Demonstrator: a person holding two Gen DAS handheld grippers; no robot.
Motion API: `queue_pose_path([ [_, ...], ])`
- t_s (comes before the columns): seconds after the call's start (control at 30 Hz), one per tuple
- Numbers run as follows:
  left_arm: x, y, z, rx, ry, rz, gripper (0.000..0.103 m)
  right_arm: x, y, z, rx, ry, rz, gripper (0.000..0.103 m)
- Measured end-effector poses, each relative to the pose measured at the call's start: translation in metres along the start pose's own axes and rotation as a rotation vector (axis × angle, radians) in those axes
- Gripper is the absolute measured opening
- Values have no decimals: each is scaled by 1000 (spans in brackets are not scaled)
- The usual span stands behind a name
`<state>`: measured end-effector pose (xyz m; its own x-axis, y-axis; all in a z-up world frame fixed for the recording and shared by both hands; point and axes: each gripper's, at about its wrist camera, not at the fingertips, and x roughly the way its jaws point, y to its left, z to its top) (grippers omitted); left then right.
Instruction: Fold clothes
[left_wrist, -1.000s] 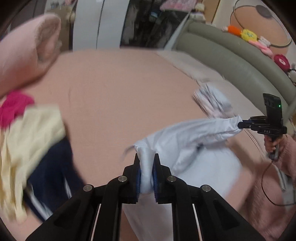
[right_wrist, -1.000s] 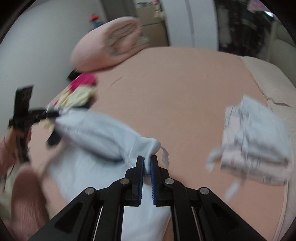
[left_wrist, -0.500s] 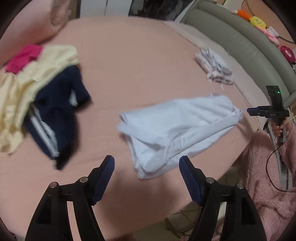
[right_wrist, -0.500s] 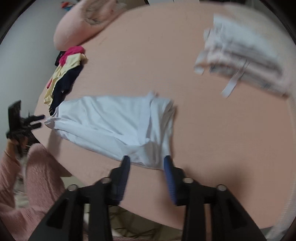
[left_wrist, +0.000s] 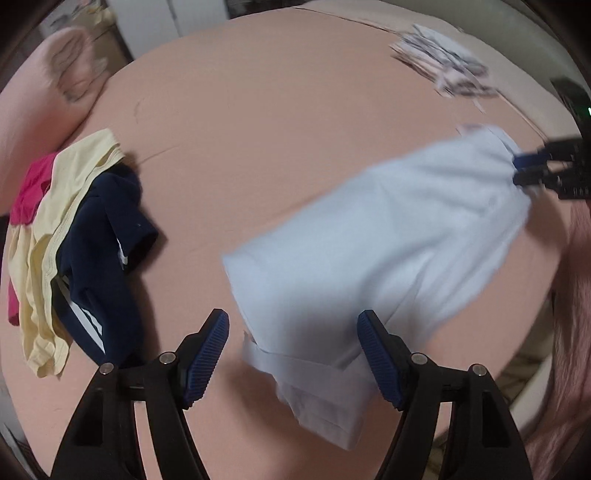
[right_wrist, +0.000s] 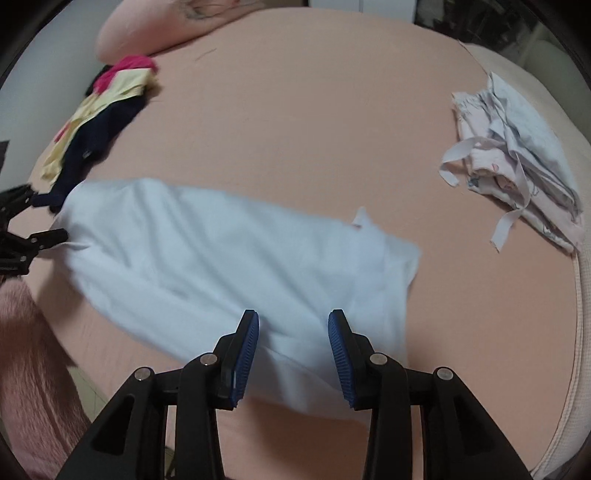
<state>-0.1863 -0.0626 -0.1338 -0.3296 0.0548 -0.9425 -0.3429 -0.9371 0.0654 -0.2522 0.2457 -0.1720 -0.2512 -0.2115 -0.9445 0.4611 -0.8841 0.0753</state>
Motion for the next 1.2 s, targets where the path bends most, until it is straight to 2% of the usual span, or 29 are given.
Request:
queue_pose_path([
  [0.1, -4, -9, -14, 40, 29, -8, 71, -5, 3, -11, -20, 34, 37, 39],
  [0.23, -12, -12, -33, 81, 55, 33, 71, -13, 5, -31, -89, 99, 19, 39],
  [0.33, -23, -2, -33, 6, -2, 24, 71, -25, -2, -43, -95, 134, -3, 39],
  [0.4, -28, 2, -22, -69, -66, -19, 71, -41, -7, -36, -45, 67, 21, 39],
  [0.47, -23, -6, -6, -98, -117, -48, 71, -55, -11, -25, 10, -22, 48, 39],
  [0.53, -15, -18, 9, -110, -155, -61, 71, -55, -8, -11, 45, -105, 26, 39],
  [0.6, 3, -31, 18, -105, -144, -37, 71, -35, -3, 0, 92, -133, -28, 39],
  [0.63, 12, -36, 21, -102, -123, -19, 71, -20, 2, 2, 113, -107, -31, 39],
  [0.7, 21, -37, 13, -56, -71, 30, 71, 14, -1, -7, 118, 17, -35, 39],
  [0.77, 22, -34, 1, -1, -42, 69, 71, 7, 5, -21, -9, -14, -56, 39],
  [0.83, 15, -22, -3, -35, -28, 42, 72, 2, 2, -32, -111, 38, -140, 39],
  [0.9, 7, -9, -5, -94, -24, -3, 72, -4, -17, -35, -105, 76, -199, 39],
  [0.93, 2, -6, -3, -114, -38, -18, 71, -9, -29, -32, -41, 56, -185, 39],
  [0.97, -4, -9, 2, -112, -80, -20, 72, -16, -42, -26, 50, 16, -134, 39],
  [1.03, -10, -19, 15, -103, -150, -48, 72, -25, -56, -14, 182, -80, -30, 39],
  [1.07, -9, -22, 21, -108, -158, -64, 72, -27, -59, -7, 233, -138, -10, 39],
  [1.13, 4, -21, 30, -135, -136, -91, 72, -16, -57, 7, 245, -158, 33, 39],
  [1.17, 14, -17, 34, -157, -113, -94, 72, -3, -53, 14, 231, -115, 46, 39],
  [1.2, 25, -11, 35, -182, -89, -89, 71, 6, -51, 17, 225, -90, 17, 39],
])
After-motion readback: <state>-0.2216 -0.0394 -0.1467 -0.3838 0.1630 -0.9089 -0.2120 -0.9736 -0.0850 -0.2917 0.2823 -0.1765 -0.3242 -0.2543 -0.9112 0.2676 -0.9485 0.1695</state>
